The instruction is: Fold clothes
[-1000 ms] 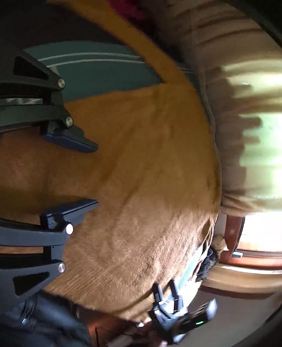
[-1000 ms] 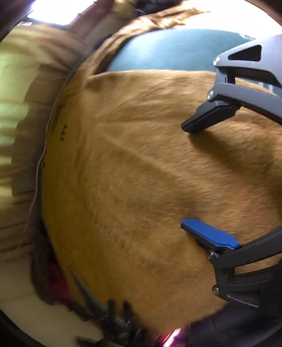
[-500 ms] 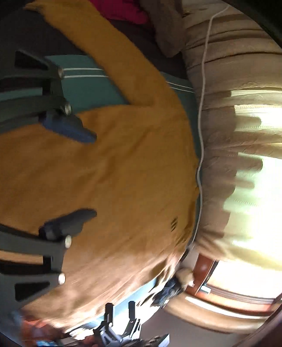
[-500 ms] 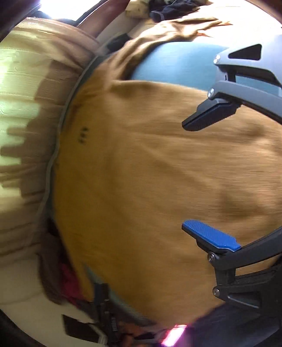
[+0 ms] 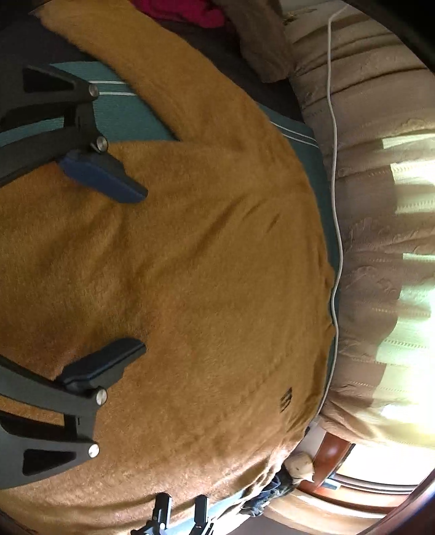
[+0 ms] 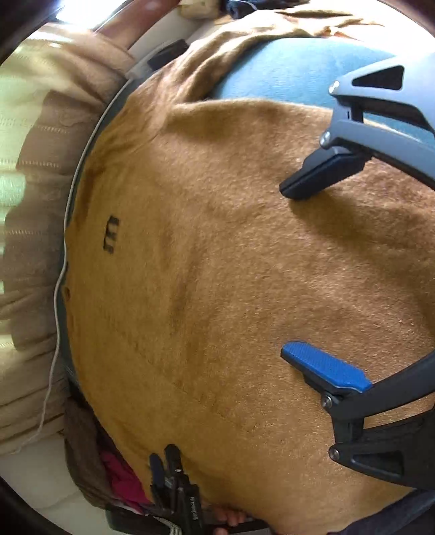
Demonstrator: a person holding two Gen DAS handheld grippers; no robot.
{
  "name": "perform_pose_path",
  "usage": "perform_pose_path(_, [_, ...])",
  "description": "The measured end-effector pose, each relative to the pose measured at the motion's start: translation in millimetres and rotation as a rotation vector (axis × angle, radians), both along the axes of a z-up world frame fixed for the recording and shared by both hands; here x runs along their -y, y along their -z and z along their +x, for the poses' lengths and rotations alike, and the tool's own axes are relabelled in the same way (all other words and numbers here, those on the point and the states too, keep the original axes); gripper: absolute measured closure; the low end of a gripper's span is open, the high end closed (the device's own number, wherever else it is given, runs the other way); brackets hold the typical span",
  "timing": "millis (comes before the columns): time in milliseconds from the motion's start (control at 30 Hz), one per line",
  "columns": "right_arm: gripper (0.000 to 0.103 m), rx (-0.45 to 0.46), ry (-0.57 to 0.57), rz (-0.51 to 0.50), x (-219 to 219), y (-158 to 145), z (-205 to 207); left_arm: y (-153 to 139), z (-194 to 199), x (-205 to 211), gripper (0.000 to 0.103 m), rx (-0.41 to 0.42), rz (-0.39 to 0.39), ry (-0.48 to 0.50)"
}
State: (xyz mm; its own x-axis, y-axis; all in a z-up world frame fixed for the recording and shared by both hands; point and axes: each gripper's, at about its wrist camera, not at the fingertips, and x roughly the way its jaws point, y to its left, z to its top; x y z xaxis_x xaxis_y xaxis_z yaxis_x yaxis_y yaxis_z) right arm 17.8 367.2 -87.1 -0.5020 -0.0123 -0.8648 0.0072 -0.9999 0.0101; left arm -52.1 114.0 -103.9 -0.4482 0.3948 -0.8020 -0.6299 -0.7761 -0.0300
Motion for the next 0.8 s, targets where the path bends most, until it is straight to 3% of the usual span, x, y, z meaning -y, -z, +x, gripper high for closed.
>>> perform_pose_path(167, [0.014,-0.021,0.032,-0.04,-4.0,-3.1,-6.6,-0.6,-1.1,2.8,0.016,0.002,0.002,0.0])
perform_pose_path(267, [0.013,-0.041,0.117,-0.121,-26.7,-12.6,-4.3,-0.6,-1.5,4.8,0.015,0.002,0.003,-0.001])
perform_pose_path(367, [0.013,-0.105,0.293,-0.168,-74.3,-27.2,10.3,-1.0,-2.0,4.1,0.015,0.001,0.002,-0.001])
perform_pose_path(500, [0.014,-0.199,0.61,-0.29,-161.0,-36.6,33.0,-0.6,-1.5,2.3,0.015,0.001,0.002,-0.001])
perform_pose_path(667, [0.032,-0.268,0.951,-0.462,-248.3,-19.8,71.1,-1.2,-2.3,4.7,0.015,0.0,0.0,0.003])
perform_pose_path(800, [0.042,-0.275,1.089,-0.57,-280.7,0.0,98.8,-1.1,-2.8,4.3,0.014,0.0,0.0,0.004])
